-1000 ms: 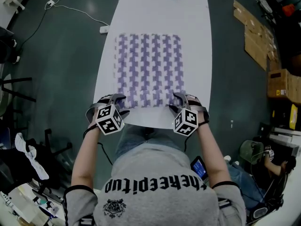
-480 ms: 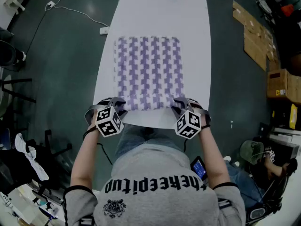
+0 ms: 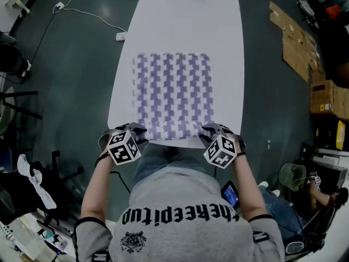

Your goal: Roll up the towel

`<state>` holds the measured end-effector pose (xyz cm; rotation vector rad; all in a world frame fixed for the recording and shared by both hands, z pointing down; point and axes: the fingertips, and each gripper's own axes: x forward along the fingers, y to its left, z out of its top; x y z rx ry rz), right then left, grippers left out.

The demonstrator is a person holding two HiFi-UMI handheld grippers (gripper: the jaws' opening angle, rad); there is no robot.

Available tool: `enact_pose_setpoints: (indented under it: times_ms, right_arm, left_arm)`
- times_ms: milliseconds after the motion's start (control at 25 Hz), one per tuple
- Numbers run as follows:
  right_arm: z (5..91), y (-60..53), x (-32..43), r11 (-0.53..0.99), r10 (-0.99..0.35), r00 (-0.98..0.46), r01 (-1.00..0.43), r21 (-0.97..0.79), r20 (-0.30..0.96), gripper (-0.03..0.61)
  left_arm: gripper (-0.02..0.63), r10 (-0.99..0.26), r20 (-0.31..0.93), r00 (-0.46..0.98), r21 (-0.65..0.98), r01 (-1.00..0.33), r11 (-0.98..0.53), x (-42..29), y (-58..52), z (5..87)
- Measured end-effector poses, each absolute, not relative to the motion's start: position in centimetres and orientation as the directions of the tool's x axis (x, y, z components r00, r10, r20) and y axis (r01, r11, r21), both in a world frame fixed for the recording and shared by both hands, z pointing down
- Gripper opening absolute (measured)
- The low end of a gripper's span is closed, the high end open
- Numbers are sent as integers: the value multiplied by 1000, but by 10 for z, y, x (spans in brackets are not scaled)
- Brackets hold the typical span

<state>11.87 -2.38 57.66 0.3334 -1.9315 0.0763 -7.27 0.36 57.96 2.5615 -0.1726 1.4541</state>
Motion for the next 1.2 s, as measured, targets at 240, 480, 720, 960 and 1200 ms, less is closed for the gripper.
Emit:
enact_pose_setpoints:
  times_ms: [240, 480, 720, 960, 1200]
  right_arm:
    - [572, -44, 128, 944, -169, -394, -329, 33, 904, 120]
    - [560, -77, 101, 929, -198, -413, -368, 35, 889, 129]
    - [559, -119, 111, 916, -216, -405, -399, 41, 888, 133]
    - [573, -133, 113, 907, -254, -379, -413, 82, 890, 133]
    - [578, -131, 116, 893, -299, -355, -432, 128, 886, 133]
  left_arm:
    - [147, 23, 814, 580, 188, -226, -956, -66, -18, 576]
    - [149, -13, 791, 611, 210, -291, -933, -100, -53, 565]
    - [149, -48, 785, 618, 216, -346, -913, -94, -99, 563]
    - [149, -70, 786, 614, 218, -381, -898, -93, -112, 576]
    - [149, -105, 794, 599, 198, -418, -887, -94, -109, 583]
